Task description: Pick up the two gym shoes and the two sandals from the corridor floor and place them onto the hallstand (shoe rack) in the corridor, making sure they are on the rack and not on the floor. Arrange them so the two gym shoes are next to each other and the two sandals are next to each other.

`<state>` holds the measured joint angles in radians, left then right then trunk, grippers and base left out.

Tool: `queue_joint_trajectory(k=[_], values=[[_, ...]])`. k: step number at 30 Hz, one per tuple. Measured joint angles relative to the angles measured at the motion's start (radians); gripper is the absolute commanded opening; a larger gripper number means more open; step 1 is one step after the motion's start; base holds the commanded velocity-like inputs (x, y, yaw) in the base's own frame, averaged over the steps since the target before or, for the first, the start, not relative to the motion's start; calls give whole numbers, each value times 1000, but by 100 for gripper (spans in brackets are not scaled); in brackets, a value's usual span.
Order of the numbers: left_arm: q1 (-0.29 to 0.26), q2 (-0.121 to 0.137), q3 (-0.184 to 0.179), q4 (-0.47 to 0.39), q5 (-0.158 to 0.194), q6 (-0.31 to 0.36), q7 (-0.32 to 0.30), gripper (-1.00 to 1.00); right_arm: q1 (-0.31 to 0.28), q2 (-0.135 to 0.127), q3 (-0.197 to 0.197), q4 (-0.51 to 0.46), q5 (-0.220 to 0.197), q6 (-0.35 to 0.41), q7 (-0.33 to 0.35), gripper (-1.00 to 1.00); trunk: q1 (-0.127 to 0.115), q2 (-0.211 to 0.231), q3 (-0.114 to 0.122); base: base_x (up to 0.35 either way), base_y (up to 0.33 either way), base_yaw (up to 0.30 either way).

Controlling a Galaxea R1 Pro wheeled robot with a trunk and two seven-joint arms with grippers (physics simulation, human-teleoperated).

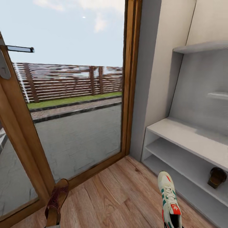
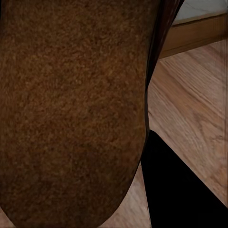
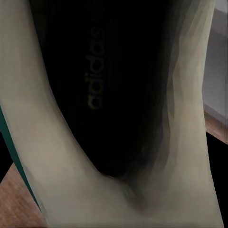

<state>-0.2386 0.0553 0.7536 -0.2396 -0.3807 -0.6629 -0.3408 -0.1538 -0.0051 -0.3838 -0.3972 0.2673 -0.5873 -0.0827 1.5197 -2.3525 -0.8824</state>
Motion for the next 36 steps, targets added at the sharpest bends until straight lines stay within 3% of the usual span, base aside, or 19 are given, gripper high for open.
queue_joint_trajectory(k=[36], values=[[0,0,0,0,0,0,0,-100,0,0,0,0,0,0,0,-100,0,0,20,0,2,-242]])
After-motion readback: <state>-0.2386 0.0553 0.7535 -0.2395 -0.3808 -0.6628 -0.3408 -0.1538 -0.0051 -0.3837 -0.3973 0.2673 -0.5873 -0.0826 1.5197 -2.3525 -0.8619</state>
